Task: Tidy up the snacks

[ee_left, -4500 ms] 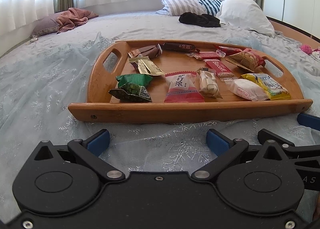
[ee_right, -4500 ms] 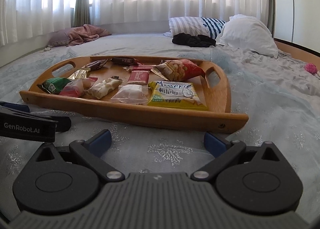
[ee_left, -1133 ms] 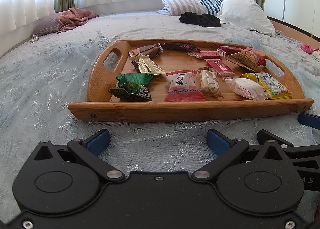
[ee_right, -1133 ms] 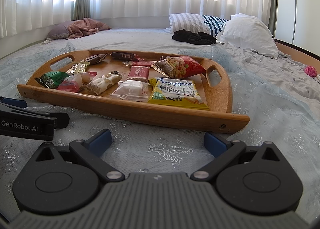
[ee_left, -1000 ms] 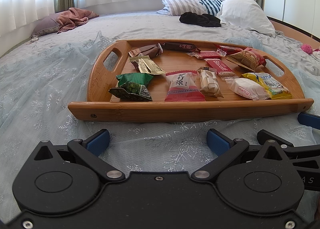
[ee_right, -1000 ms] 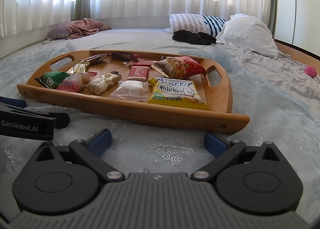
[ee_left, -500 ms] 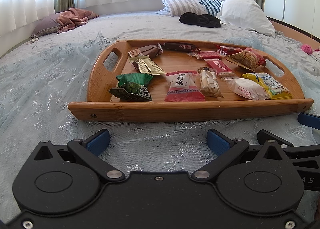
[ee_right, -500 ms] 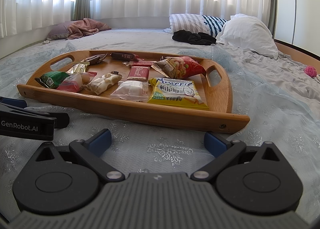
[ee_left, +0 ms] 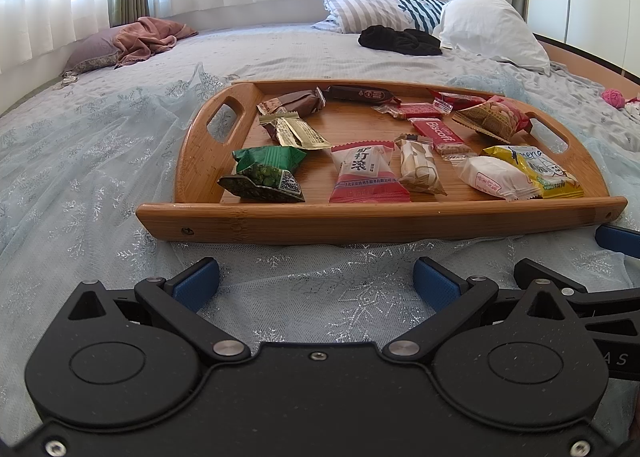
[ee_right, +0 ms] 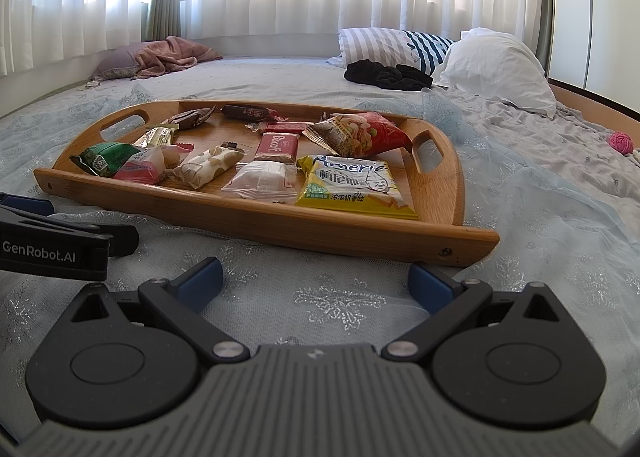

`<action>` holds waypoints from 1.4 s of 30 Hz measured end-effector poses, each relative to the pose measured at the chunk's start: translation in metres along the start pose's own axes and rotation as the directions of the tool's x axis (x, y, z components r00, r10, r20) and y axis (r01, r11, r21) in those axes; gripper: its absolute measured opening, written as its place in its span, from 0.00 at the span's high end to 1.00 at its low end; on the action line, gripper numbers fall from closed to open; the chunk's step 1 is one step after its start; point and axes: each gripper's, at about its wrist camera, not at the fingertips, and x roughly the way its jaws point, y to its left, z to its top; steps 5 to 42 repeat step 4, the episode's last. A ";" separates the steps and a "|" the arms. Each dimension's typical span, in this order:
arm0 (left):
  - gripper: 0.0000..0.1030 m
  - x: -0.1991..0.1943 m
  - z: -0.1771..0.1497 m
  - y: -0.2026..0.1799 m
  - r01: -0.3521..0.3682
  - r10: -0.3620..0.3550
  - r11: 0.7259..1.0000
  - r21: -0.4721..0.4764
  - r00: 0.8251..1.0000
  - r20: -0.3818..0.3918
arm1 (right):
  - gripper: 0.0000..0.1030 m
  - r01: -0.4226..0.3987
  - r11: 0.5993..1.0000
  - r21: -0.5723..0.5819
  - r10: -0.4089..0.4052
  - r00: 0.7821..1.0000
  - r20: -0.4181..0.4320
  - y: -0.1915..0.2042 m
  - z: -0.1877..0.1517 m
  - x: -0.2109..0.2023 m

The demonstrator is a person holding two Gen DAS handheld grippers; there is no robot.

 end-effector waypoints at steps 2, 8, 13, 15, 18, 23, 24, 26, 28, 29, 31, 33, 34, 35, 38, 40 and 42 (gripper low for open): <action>0.00 0.000 0.000 0.000 0.000 0.000 1.000 0.000 1.000 -0.001 | 0.00 0.000 1.000 0.000 0.000 1.000 0.000 0.000 0.000 0.000; 0.00 0.000 0.000 0.000 -0.001 0.001 1.000 0.000 1.000 0.000 | 0.00 0.000 1.000 0.000 0.000 1.000 0.000 0.000 0.000 0.000; 0.00 0.000 0.000 0.000 -0.001 0.001 1.000 0.000 1.000 0.000 | 0.00 0.000 1.000 0.000 0.000 1.000 0.000 0.000 0.000 0.000; 0.00 0.000 0.000 0.000 -0.001 0.001 1.000 0.000 1.000 0.000 | 0.00 0.000 1.000 0.000 0.000 1.000 0.000 0.000 0.000 0.000; 0.00 0.000 0.000 0.000 -0.001 0.001 1.000 0.000 1.000 0.000 | 0.00 0.000 1.000 0.000 0.000 1.000 0.000 0.000 0.000 0.000; 0.00 0.000 0.000 0.000 -0.001 0.001 1.000 0.000 1.000 0.000 | 0.00 0.000 1.000 0.000 0.000 1.000 0.000 0.000 0.000 0.000; 0.00 0.000 0.000 0.000 -0.001 0.001 1.000 0.000 1.000 0.000 | 0.00 0.000 1.000 0.000 0.000 1.000 0.000 0.000 0.000 0.000; 0.00 0.000 0.000 0.000 -0.001 0.001 1.000 0.000 1.000 0.000 | 0.00 0.000 1.000 0.000 0.000 1.000 0.000 0.000 0.000 0.000; 0.00 0.000 0.000 0.000 -0.001 0.001 1.000 0.000 1.000 0.000 | 0.00 0.000 1.000 0.000 0.000 1.000 0.000 0.000 0.000 0.000; 0.00 0.000 0.000 0.000 -0.001 0.001 1.000 0.000 1.000 0.000 | 0.00 0.000 1.000 0.000 0.000 1.000 0.000 0.000 0.000 0.000; 0.00 0.000 0.000 0.000 -0.001 0.001 1.000 0.000 1.000 0.000 | 0.00 0.000 1.000 0.000 0.000 1.000 0.000 0.000 0.000 0.000; 0.00 0.000 0.000 0.000 -0.001 0.001 1.000 0.000 1.000 0.000 | 0.00 0.000 1.000 0.000 0.000 1.000 0.000 0.000 0.000 0.000; 0.00 0.000 0.000 0.000 -0.001 0.001 1.000 0.000 1.000 0.000 | 0.00 0.000 1.000 0.000 0.000 1.000 0.000 0.000 0.000 0.000; 0.00 0.000 0.000 0.000 -0.001 0.001 1.000 0.000 1.000 0.000 | 0.00 0.000 1.000 0.000 0.000 1.000 0.000 0.000 0.000 0.000; 0.00 0.000 0.000 0.000 -0.001 0.001 1.000 0.000 1.000 0.000 | 0.00 0.000 1.000 0.000 0.000 1.000 0.000 0.000 0.000 0.000; 0.00 0.000 0.000 0.000 -0.001 0.001 1.000 0.000 1.000 0.000 | 0.00 0.000 1.000 0.000 0.000 1.000 0.000 0.000 0.000 0.000; 0.00 0.000 0.000 0.000 -0.001 0.001 1.000 0.000 1.000 0.000 | 0.00 0.000 1.000 0.000 0.000 1.000 0.000 0.000 0.000 0.000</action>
